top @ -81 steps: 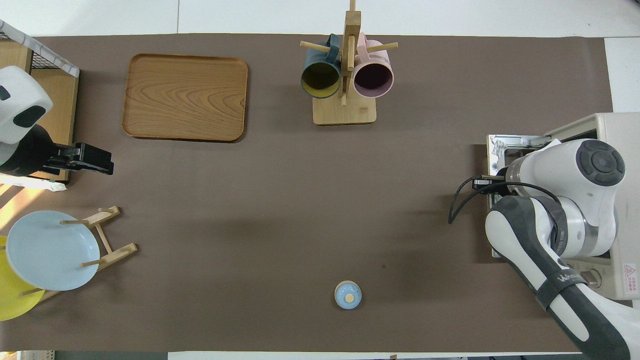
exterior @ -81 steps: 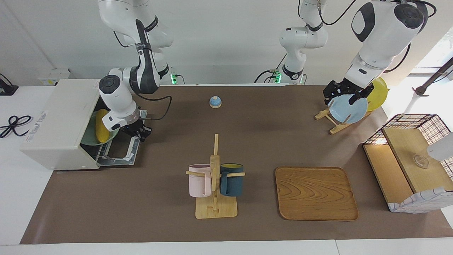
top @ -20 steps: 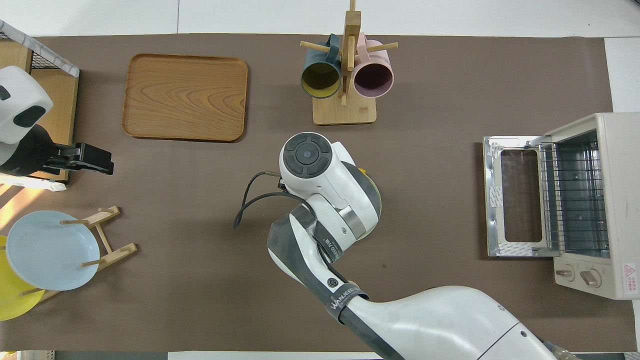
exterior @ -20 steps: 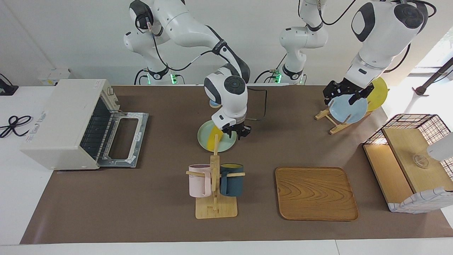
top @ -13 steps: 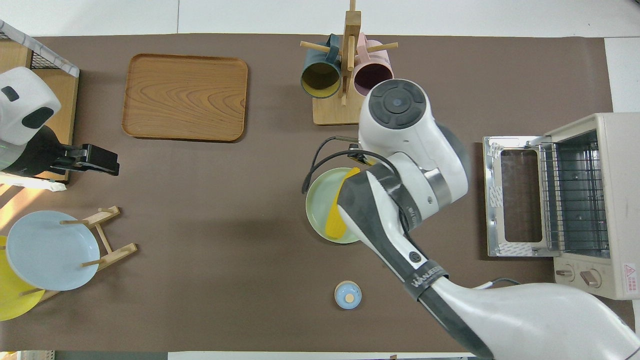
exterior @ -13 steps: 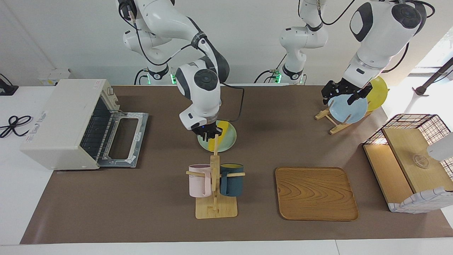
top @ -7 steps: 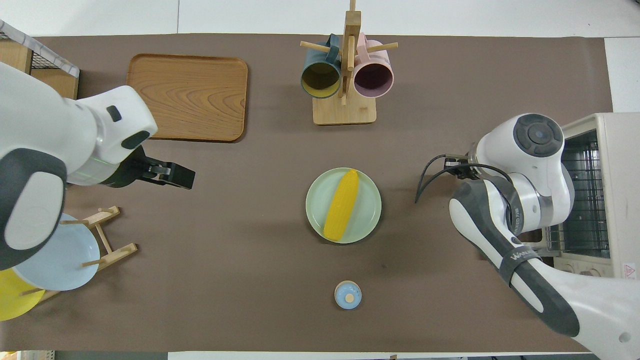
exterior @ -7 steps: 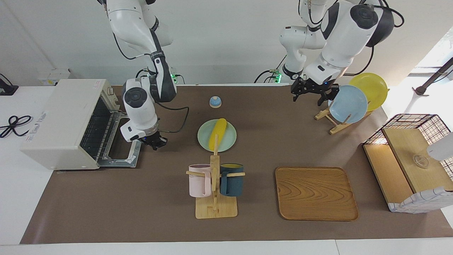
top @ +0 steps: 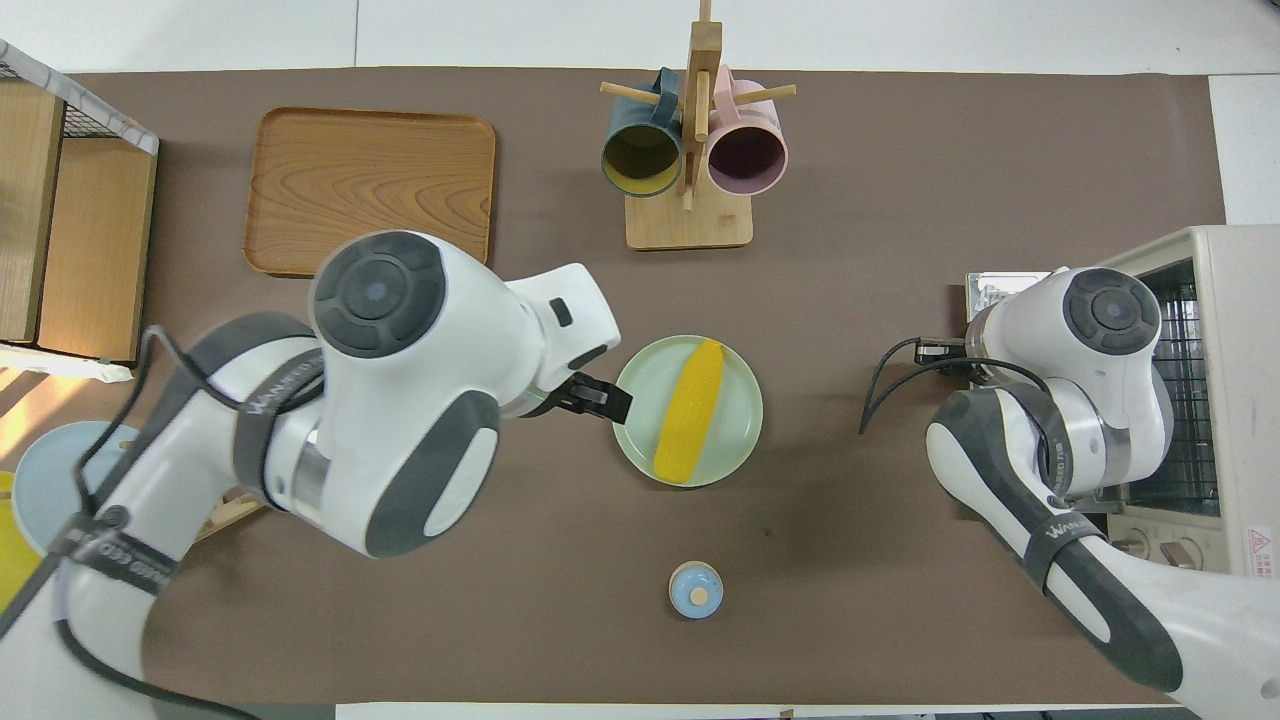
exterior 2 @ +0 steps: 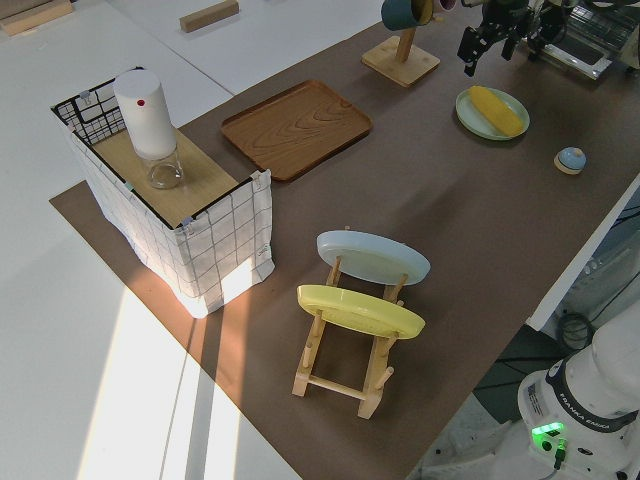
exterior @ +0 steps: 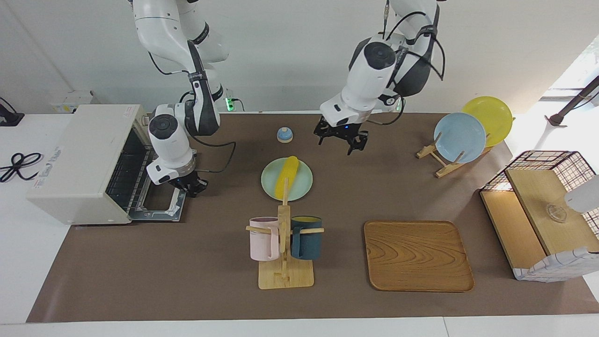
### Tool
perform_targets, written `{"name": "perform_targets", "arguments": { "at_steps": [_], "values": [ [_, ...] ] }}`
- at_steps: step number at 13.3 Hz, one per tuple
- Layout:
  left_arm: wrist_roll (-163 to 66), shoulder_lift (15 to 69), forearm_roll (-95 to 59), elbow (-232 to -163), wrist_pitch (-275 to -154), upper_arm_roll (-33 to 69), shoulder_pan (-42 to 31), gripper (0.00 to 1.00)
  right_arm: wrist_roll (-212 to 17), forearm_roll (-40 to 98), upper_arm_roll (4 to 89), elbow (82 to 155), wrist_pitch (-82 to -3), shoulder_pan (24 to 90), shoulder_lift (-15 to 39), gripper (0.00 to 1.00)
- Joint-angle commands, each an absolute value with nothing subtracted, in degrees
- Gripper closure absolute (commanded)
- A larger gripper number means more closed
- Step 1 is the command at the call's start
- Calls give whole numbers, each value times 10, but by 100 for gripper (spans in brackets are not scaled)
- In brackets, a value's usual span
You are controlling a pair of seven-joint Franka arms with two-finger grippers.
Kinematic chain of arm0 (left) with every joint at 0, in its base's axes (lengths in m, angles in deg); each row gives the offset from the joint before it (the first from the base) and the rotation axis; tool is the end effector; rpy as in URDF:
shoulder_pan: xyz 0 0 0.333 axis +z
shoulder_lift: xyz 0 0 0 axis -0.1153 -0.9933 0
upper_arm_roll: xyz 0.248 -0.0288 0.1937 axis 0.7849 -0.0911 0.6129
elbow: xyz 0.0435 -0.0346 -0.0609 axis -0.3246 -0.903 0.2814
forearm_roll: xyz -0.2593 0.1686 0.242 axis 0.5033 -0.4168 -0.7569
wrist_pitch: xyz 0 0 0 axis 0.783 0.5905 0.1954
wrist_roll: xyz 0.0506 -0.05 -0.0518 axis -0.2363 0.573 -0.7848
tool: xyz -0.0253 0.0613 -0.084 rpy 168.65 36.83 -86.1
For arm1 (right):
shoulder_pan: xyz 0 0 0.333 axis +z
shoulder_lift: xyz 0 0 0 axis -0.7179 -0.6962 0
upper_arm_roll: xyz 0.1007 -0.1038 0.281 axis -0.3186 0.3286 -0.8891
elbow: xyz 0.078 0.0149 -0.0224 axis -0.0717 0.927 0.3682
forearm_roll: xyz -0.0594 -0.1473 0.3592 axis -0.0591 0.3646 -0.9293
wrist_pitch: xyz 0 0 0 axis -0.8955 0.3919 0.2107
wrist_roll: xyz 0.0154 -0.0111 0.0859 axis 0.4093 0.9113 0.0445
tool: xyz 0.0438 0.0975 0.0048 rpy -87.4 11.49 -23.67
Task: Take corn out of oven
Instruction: 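Reach the left gripper to the corn while the right gripper withdraws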
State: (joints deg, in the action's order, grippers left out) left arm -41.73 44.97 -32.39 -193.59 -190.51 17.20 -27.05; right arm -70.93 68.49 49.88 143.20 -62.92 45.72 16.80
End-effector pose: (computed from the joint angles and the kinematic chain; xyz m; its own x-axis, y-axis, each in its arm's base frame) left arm 0.4702 -0.3712 0.4613 0.9099 -0.4148 -0.0058 -0.4073 -0.8959 0.1776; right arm 0.5403 0.0321 0.2882 0.9894 -0.1451 0.0088 -0.1453 -0.9851 0.0925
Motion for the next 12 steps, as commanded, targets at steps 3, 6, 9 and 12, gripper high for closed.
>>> {"name": "perform_targets", "arguments": {
  "at_steps": [3,6,9,12],
  "values": [
    [-438,369,-284,-1912,-1988,184,-340,0,-718,770,498,1410,-545,438,182,100],
    [-457,286,-291,-1841,-1994,186,-356,0,-722,827,497,1372,-481,437,184,100],
    [-463,259,-304,-1841,-2024,187,-364,0,-766,830,498,1339,-417,433,210,100],
    [-488,257,-306,-1869,-2056,187,-376,0,-846,829,498,1300,-362,408,234,100]
  ]
}}
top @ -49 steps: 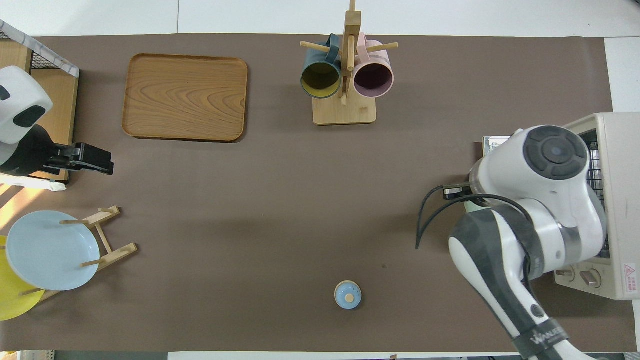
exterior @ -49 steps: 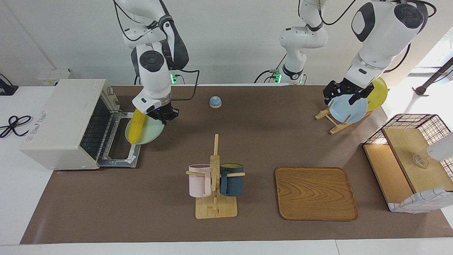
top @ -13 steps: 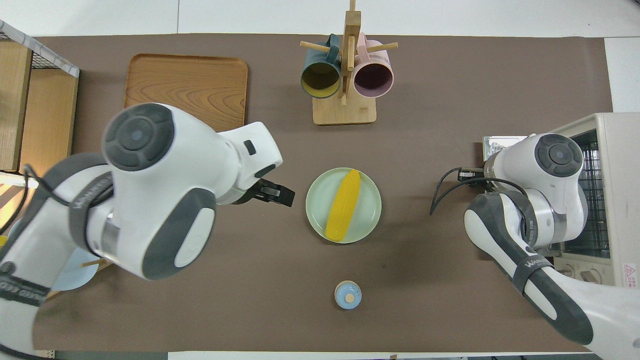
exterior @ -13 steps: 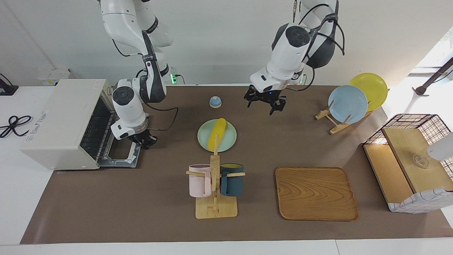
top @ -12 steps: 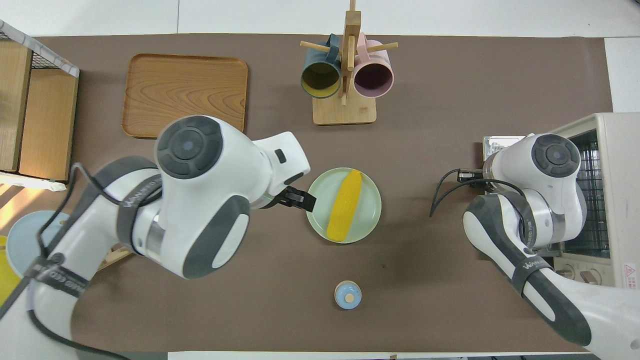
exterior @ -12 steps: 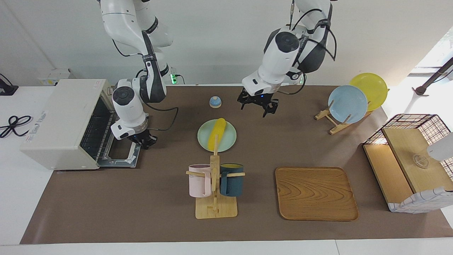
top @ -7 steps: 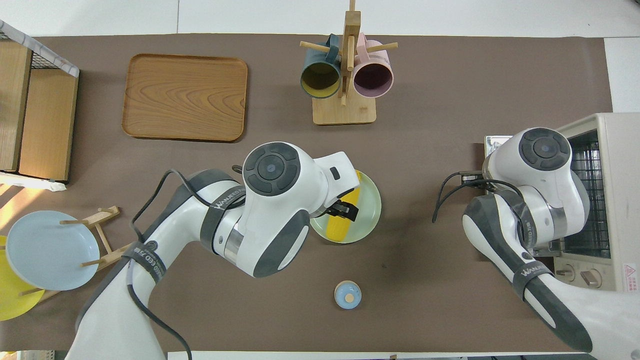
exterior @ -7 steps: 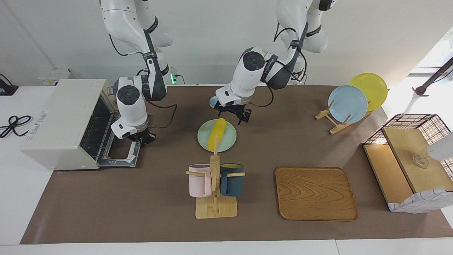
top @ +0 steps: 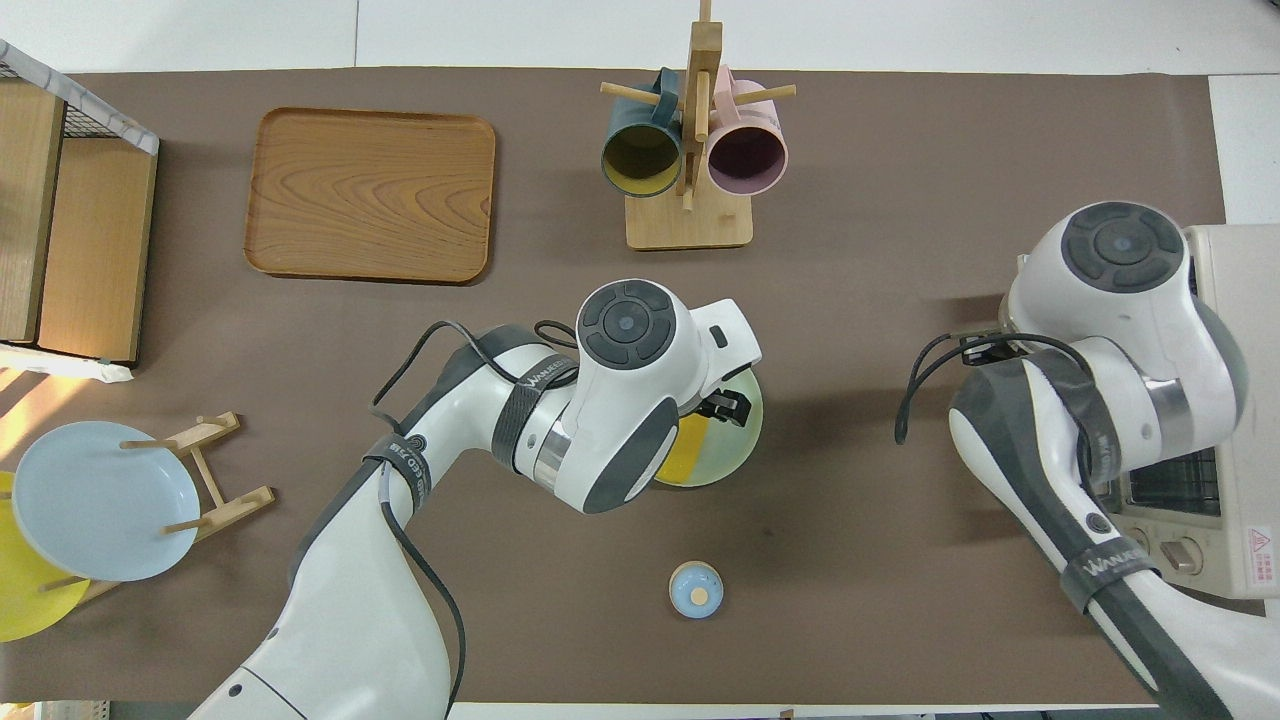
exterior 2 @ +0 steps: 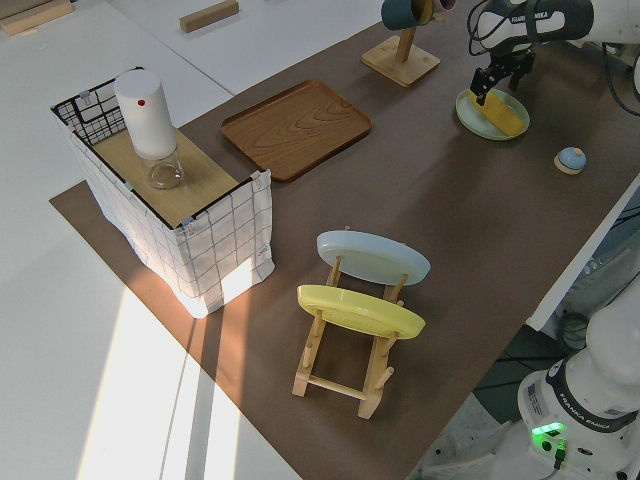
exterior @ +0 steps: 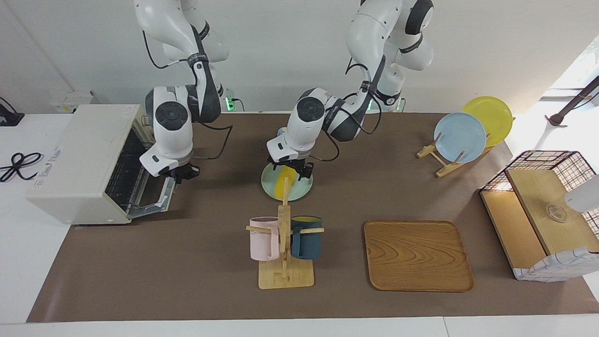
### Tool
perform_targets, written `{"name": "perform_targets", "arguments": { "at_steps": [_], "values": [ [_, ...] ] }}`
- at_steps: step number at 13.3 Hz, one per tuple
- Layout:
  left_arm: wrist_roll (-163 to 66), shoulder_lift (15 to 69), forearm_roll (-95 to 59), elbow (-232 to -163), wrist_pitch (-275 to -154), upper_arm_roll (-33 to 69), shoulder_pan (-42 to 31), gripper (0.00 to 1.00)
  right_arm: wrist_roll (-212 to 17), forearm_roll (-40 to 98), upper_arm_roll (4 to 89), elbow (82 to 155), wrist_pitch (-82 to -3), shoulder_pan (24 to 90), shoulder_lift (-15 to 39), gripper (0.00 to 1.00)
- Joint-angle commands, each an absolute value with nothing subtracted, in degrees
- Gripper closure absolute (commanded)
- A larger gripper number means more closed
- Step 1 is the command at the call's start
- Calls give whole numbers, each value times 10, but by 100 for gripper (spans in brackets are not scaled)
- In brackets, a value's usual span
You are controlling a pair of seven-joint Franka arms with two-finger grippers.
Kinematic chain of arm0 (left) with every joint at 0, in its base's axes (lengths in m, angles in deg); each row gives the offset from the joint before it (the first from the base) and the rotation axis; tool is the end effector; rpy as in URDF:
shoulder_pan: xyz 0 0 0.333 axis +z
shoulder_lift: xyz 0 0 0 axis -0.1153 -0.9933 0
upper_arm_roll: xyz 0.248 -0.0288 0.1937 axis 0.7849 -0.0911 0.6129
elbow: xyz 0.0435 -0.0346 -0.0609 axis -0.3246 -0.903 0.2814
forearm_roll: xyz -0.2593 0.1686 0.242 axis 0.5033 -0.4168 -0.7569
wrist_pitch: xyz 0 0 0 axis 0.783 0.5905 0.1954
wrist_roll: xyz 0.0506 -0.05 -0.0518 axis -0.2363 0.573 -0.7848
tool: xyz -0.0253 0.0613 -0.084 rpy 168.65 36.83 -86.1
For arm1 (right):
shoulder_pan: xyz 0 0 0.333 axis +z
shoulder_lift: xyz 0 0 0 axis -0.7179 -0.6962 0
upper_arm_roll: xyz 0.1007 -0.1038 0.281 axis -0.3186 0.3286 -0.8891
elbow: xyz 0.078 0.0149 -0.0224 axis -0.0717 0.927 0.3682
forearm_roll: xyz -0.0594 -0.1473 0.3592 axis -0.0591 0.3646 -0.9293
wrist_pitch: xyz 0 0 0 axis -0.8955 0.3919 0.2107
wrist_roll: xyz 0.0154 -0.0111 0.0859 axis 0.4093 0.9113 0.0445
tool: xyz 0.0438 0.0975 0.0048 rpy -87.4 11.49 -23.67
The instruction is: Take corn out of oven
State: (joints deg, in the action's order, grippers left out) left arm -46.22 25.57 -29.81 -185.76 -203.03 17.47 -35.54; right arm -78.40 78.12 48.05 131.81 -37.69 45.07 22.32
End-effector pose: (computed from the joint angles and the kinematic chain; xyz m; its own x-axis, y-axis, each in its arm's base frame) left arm 0.4684 -0.4826 0.3295 0.9095 -0.4153 -0.0207 -0.4017 -0.8904 0.2143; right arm 0.5510 0.0237 0.3937 0.9921 0.0199 -0.1235 0.0554 -0.9551 0.2910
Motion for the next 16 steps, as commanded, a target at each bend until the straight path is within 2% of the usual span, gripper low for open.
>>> {"name": "perform_targets", "arguments": {
  "at_steps": [1,7,8,9,10,12,13,16],
  "values": [
    [-490,257,-306,-1887,-2079,186,-377,0,-868,825,498,1300,-360,394,242,100],
    [-501,261,-306,-1905,-2097,189,-387,0,-956,818,497,1300,-353,348,271,100],
    [-502,261,-308,-1905,-2095,190,-388,9,-956,812,497,1298,-352,348,271,100],
    [-507,261,-313,-1904,-2095,190,-387,35,-959,799,498,1293,-346,348,273,100],
    [-511,261,-317,-1903,-2091,191,-387,59,-966,780,498,1283,-336,348,273,94],
    [-519,261,-320,-1892,-2085,197,-387,99,-967,744,496,1245,-294,354,270,77],
    [-521,261,-319,-1883,-2074,198,-386,100,-966,722,493,1225,-271,357,270,62],
    [-521,289,-319,-1862,-2021,205,-362,100,-965,638,491,1162,-213,365,266,30]
  ]
}}
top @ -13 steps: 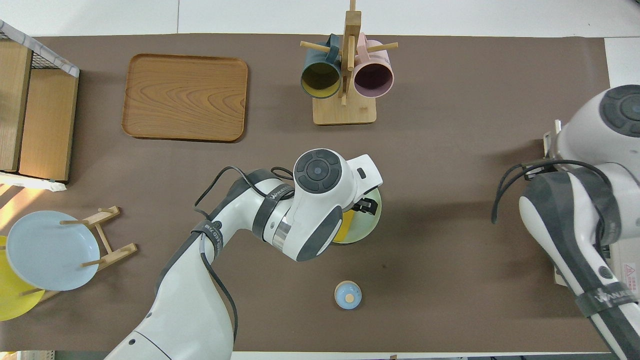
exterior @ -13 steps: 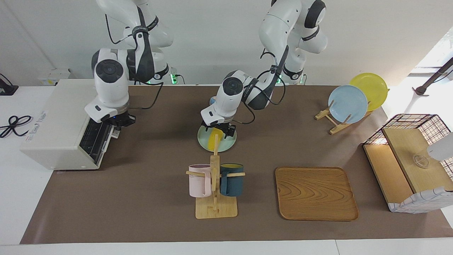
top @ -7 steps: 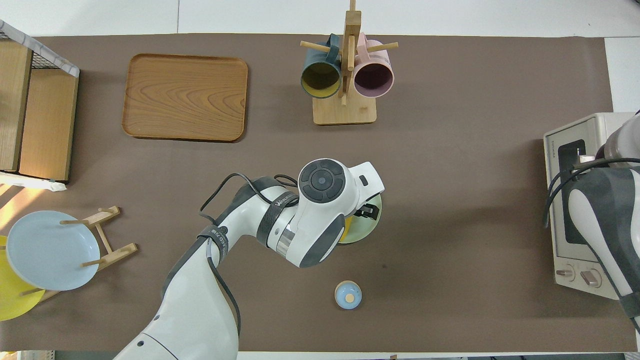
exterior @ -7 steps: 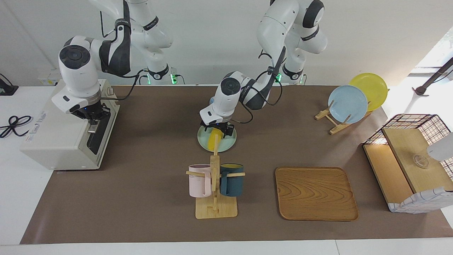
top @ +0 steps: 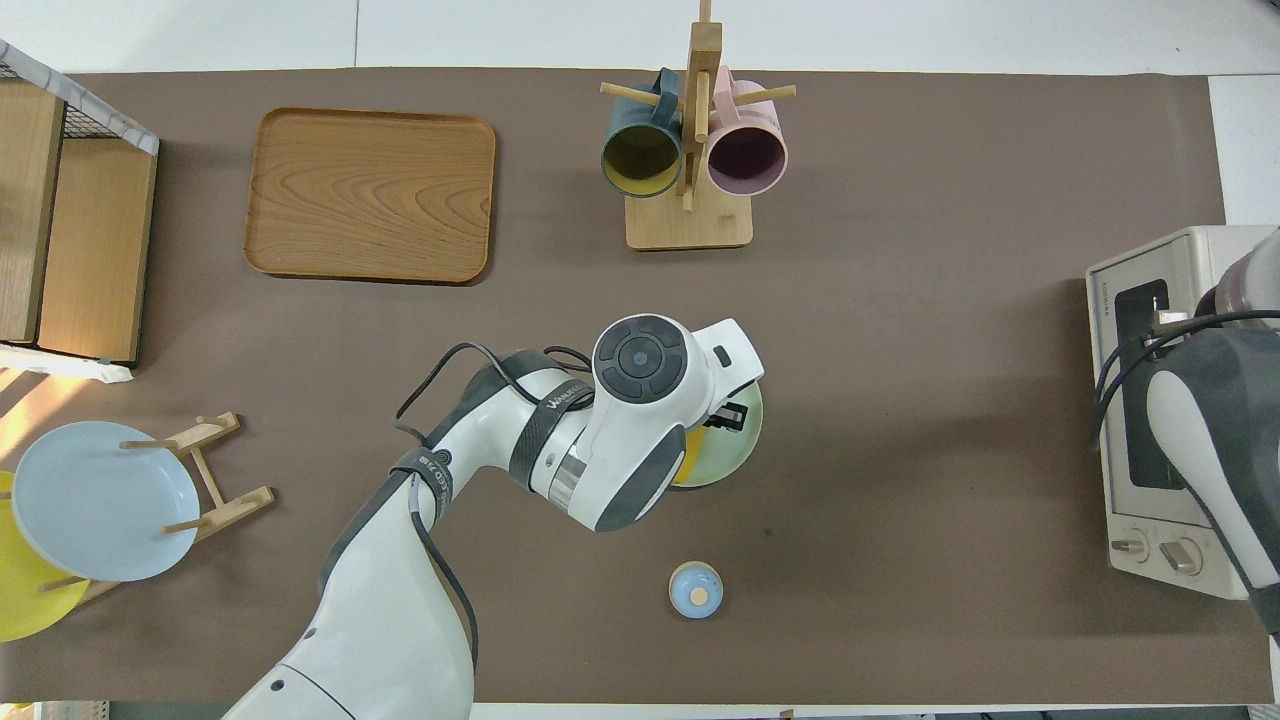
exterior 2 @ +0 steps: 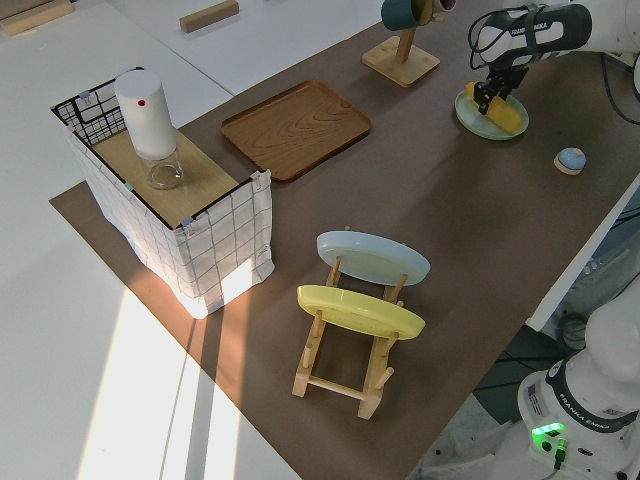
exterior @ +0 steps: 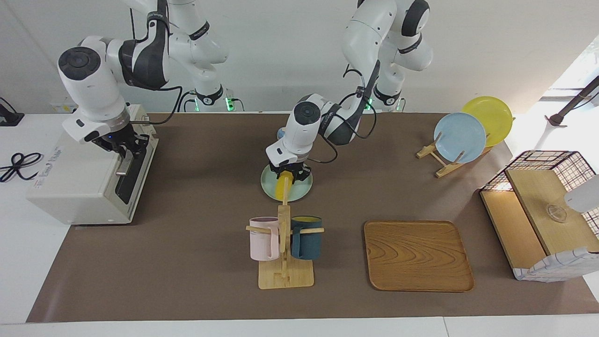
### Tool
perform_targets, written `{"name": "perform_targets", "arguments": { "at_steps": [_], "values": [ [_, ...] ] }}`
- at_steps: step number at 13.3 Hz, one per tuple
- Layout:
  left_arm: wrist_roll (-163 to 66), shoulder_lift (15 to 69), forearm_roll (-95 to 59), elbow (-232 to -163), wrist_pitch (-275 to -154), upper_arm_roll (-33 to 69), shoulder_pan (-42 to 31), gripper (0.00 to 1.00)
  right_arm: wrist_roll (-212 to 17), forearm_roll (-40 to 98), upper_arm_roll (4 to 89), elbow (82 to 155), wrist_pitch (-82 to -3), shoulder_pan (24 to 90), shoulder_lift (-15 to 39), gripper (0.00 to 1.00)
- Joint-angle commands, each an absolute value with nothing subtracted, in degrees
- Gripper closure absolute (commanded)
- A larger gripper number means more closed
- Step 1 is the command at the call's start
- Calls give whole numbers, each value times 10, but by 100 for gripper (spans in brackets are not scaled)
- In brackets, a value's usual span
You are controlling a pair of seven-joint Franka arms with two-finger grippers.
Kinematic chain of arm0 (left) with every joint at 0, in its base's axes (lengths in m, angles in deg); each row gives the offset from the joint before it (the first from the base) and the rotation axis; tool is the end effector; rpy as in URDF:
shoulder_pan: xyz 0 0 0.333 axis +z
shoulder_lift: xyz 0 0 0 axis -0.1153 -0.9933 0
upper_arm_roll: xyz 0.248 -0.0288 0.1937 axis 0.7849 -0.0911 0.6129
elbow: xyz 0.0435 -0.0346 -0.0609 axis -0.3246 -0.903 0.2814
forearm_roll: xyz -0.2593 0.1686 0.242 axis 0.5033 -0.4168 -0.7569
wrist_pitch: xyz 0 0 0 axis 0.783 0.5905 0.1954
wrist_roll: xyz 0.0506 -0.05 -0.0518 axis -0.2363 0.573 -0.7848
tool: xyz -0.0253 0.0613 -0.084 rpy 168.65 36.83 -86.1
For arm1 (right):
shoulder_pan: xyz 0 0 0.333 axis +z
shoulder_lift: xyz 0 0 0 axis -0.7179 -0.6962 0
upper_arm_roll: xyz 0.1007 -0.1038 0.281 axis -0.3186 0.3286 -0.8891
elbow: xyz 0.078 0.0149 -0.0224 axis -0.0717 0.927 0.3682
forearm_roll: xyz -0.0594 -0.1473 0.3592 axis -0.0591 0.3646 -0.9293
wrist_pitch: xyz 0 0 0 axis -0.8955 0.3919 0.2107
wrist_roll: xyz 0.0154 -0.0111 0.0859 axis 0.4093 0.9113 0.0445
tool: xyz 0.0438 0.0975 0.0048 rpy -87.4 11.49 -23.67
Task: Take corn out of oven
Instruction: 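Carry the corn to the wooden tray with the left gripper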
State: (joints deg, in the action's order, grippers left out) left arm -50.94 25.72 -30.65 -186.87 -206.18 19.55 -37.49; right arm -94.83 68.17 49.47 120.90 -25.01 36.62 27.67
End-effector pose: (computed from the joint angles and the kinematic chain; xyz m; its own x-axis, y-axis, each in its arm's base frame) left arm 0.4695 -0.4822 0.3268 0.9404 -0.3400 0.0095 -0.3352 -0.9215 0.1960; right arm 0.5460 -0.0628 0.5141 0.9930 0.0300 -0.1143 0.0452 -0.9901 0.1330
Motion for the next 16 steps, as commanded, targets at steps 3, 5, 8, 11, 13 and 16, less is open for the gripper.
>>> {"name": "perform_targets", "arguments": {
  "at_steps": [3,5,8,11,13,16],
  "values": [
    [-514,348,-320,-1861,-1955,206,-311,100,-949,613,486,1130,-201,407,257,0],
    [-506,366,-337,-1850,-1920,210,-266,100,-915,612,486,1082,-166,428,243,0],
    [-460,355,-354,-1815,-1898,210,-188,100,-896,609,486,1030,-135,440,220,0],
    [-415,330,-358,-1808,-1905,210,-115,100,-832,599,486,1030,-134,476,223,0],
    [-407,282,-384,-1758,-1898,208,-89,100,-812,598,486,1029,-137,496,224,0],
    [-403,173,-383,-1645,-1900,208,-69,100,-810,596,486,1023,-135,495,222,0]
  ]
}}
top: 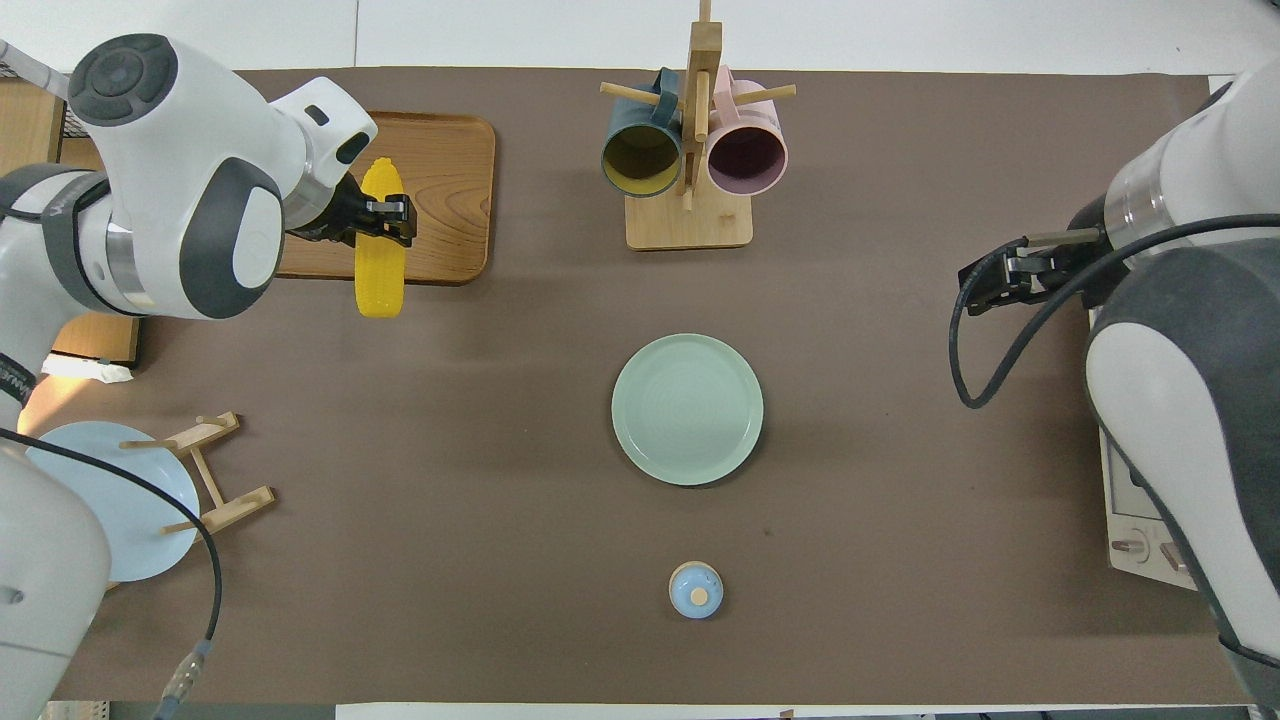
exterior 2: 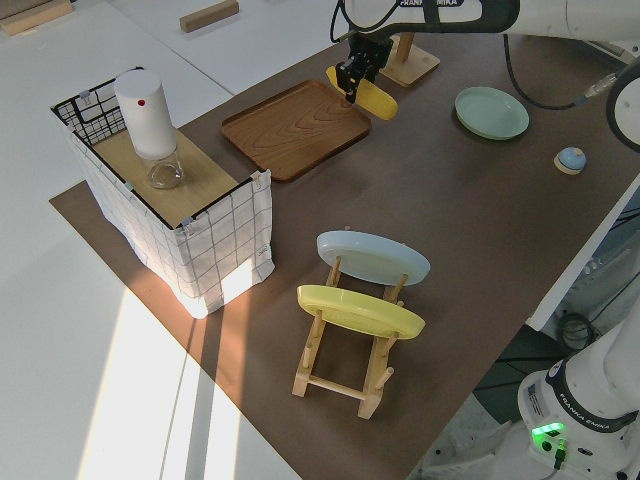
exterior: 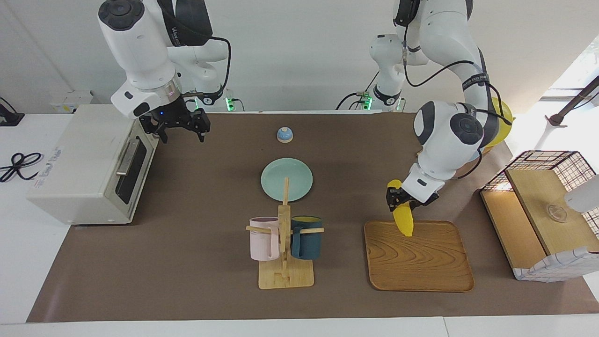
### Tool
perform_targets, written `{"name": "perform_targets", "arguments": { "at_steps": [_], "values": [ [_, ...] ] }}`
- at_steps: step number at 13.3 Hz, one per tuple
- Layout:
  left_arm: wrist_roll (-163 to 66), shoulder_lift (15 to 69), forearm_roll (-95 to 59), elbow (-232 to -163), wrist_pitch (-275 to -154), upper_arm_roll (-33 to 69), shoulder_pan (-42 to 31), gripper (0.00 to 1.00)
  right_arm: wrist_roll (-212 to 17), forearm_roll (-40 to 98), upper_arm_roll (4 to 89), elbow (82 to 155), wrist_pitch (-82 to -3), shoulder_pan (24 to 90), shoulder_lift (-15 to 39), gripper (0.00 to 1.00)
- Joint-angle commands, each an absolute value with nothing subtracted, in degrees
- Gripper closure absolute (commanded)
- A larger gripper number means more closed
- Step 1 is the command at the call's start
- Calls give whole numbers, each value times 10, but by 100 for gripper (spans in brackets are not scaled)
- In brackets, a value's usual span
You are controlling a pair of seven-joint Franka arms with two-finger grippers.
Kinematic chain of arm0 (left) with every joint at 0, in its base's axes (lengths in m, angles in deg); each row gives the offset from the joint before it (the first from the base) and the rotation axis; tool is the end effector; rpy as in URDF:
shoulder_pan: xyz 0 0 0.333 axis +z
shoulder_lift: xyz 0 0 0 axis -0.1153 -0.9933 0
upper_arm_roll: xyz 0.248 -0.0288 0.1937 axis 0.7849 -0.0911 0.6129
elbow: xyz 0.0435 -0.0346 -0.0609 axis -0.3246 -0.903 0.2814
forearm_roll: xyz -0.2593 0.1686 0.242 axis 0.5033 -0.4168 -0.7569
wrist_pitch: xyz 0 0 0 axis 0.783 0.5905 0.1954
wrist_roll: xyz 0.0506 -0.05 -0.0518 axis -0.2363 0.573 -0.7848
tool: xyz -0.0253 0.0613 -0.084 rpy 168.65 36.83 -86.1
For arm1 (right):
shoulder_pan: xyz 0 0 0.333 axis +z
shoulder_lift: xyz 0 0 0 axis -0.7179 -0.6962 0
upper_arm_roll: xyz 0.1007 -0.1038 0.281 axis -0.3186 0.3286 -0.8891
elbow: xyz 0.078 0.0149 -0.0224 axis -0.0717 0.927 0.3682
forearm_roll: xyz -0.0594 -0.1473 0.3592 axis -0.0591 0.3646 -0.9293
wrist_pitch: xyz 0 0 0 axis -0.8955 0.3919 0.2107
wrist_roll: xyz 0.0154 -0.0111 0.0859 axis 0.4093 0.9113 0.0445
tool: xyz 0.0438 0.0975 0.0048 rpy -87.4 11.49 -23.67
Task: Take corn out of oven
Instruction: 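Carry the corn to the wooden tray with the left gripper, then lower the corn onto the wooden tray and open the left gripper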
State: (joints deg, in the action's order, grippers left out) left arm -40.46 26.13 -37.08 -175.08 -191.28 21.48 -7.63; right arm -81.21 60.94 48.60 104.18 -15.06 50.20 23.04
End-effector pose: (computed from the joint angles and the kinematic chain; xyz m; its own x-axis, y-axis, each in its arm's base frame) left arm 0.6693 -0.1698 0.4034 0.9974 -0.0682 0.0219 -0.0700 -0.9933 0.0924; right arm 0.5676 0.0886 0.5913 0.9981 0.0202 -0.0588 0.0217 -0.9995 0.0246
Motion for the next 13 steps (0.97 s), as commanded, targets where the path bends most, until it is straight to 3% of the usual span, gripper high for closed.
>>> {"name": "perform_targets", "arguments": {
  "at_steps": [1,12,13],
  "values": [
    [-403,147,-383,-1623,-1908,208,-67,100,-810,595,486,1021,-137,495,224,0],
    [-375,102,-385,-1621,-1989,208,-46,100,-811,595,490,1022,-111,484,237,0],
    [-375,102,-384,-1621,-1986,208,-46,80,-812,589,493,1022,-106,483,237,0]
  ]
}}
